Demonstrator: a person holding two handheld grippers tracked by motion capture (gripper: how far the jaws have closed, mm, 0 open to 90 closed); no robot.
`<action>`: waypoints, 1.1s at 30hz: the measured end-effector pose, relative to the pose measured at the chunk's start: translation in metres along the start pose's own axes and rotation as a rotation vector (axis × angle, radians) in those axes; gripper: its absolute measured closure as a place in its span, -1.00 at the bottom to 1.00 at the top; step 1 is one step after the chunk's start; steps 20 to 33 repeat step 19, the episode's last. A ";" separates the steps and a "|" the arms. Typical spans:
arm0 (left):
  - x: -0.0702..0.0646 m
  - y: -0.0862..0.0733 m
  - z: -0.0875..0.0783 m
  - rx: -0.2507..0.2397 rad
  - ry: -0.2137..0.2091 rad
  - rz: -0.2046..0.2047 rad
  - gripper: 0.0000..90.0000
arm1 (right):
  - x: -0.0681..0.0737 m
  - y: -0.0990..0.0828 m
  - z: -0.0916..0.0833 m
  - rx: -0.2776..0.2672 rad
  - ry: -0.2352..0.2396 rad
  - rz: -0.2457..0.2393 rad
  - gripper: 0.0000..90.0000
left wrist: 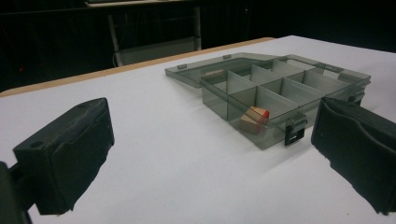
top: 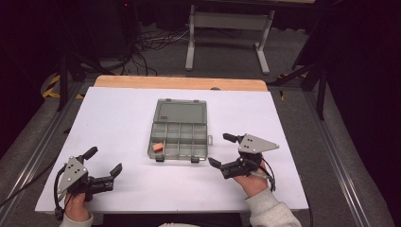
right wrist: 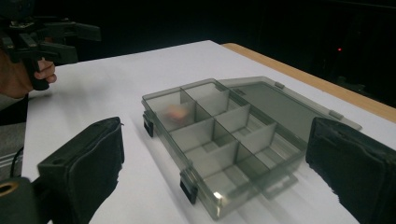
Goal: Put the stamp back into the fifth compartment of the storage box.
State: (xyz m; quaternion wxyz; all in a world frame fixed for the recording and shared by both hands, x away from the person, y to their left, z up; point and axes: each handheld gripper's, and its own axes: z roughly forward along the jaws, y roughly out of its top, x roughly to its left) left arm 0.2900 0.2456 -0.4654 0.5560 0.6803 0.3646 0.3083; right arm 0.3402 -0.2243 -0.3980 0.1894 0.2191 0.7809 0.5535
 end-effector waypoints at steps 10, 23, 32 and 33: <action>-0.004 0.005 0.002 0.024 -0.026 0.062 -1.00 | -0.007 -0.055 -0.029 -0.038 -0.100 0.088 -0.91; -0.006 0.006 0.003 0.018 -0.035 0.074 -1.00 | -0.004 -0.063 -0.032 -0.044 -0.097 0.093 -0.92; -0.006 0.006 0.003 0.018 -0.035 0.074 -1.00 | -0.004 -0.063 -0.032 -0.044 -0.097 0.093 -0.92; -0.006 0.006 0.003 0.018 -0.035 0.074 -1.00 | -0.004 -0.063 -0.032 -0.044 -0.097 0.093 -0.92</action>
